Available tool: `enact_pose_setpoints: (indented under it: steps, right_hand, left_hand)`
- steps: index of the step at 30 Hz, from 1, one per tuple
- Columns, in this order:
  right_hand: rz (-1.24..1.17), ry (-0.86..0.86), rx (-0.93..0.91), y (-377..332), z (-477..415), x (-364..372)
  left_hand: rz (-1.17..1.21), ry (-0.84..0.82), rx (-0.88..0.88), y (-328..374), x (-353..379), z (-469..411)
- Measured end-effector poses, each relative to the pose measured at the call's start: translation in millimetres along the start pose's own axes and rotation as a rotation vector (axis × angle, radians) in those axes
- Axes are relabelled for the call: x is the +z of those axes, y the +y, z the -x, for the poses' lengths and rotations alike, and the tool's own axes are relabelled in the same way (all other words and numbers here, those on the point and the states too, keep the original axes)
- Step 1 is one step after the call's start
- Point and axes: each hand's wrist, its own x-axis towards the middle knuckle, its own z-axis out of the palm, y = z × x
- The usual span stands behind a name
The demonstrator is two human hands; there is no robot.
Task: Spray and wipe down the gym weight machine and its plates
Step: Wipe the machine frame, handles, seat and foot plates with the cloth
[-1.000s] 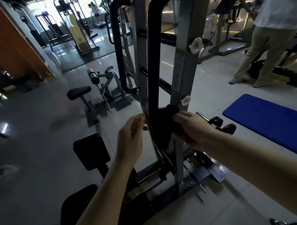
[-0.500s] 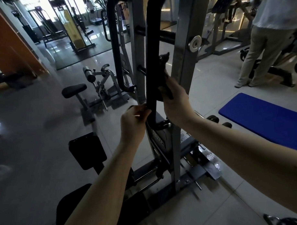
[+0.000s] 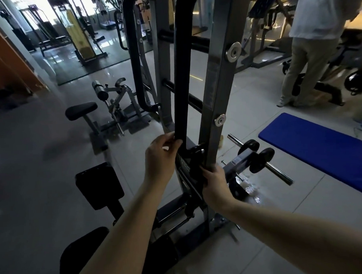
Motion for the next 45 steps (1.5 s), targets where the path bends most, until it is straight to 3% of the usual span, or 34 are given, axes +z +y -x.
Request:
enact_pose_setpoints:
  steps: [3,6,8,10,13,23,25,28,30,34,36,40,43,45]
  right_hand:
    - [-0.293,0.013,0.230,2,1,-13]
    - [-0.449,0.174,0.100,-28,-24,-40]
    - [-0.288,0.227,-0.096,-50,-42,-56]
    - [0.035,0.118,-0.233,-60,-59,-58]
    - [0.311,-0.109,-0.166,-55,-63,-37]
    - [0.245,0.086,-0.286,-8,-8,-8]
    - [0.153,0.046,-0.198,-4,0,-15]
    - [-0.172,-0.070,0.288,-11,10,-26]
    - [-0.421,0.003,0.524,-19,7,-31]
    - [-1.150,0.090,0.746,-60,-8,-51]
    - [-1.432,0.077,0.756,-77,-14,-60]
    - [-1.321,0.042,0.608,-89,-21,-40]
    - [-1.114,0.184,0.541,-92,-21,-14]
    - [-1.109,0.274,0.518,-92,-23,2]
  left_hand:
    - [-0.001,-0.024,0.008,-7,1,1]
    - [0.025,-0.041,-0.019,-10,2,-3]
    - [0.052,-0.040,-0.016,-12,2,-4]
    - [0.068,-0.040,-0.003,-13,3,-4]
    - [0.069,-0.038,-0.018,-13,4,-3]
    - [0.108,-0.070,-0.003,-16,1,-5]
    - [0.116,-0.068,-0.001,-17,2,-5]
    - [0.127,-0.066,0.001,-19,1,-5]
    - [0.125,-0.066,0.006,-20,2,-5]
    - [0.108,-0.066,0.009,-21,2,-5]
    - [0.103,-0.066,0.005,-21,2,-5]
    - [0.089,-0.058,0.003,-18,1,-4]
    - [0.068,-0.052,0.016,-18,2,-4]
    - [0.053,-0.057,0.011,-18,3,-4]
